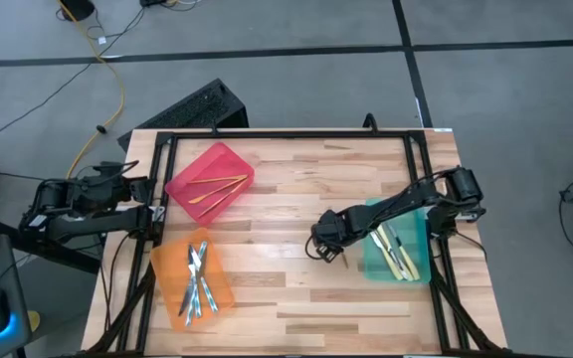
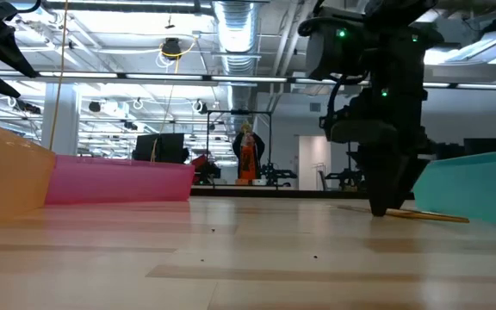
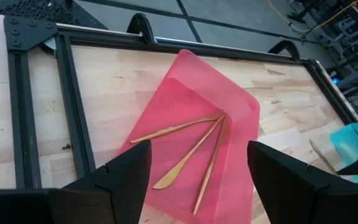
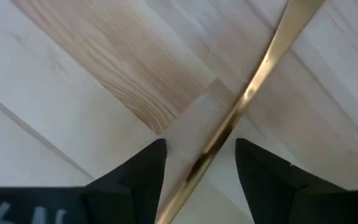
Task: Sort silverware by color (type)
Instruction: Put the gold knife into the red bin
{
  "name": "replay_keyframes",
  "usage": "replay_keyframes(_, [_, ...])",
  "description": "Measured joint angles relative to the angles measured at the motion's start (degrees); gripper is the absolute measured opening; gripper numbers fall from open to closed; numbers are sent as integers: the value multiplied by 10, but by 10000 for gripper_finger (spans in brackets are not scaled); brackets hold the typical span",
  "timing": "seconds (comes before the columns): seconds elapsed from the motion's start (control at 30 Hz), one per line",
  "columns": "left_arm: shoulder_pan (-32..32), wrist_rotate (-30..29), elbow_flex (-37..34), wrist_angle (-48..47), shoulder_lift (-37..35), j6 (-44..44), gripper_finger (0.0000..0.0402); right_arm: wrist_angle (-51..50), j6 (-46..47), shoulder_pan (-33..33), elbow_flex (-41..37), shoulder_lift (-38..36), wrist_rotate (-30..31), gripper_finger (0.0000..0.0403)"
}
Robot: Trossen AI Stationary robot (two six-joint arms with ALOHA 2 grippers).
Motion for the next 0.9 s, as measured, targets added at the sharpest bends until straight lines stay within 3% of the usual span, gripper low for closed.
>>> replay_keyframes(0.1, [0,0,0,0,0,0,247,-1,15,0,0,0,5,176])
replay_keyframes(0.37, [0,0,0,0,0,0,247,-8,18,6,0,1,12,17])
replay_keyframes(0.9, [0,0,0,0,0,0,247,92,1,43,23,-2,42,4])
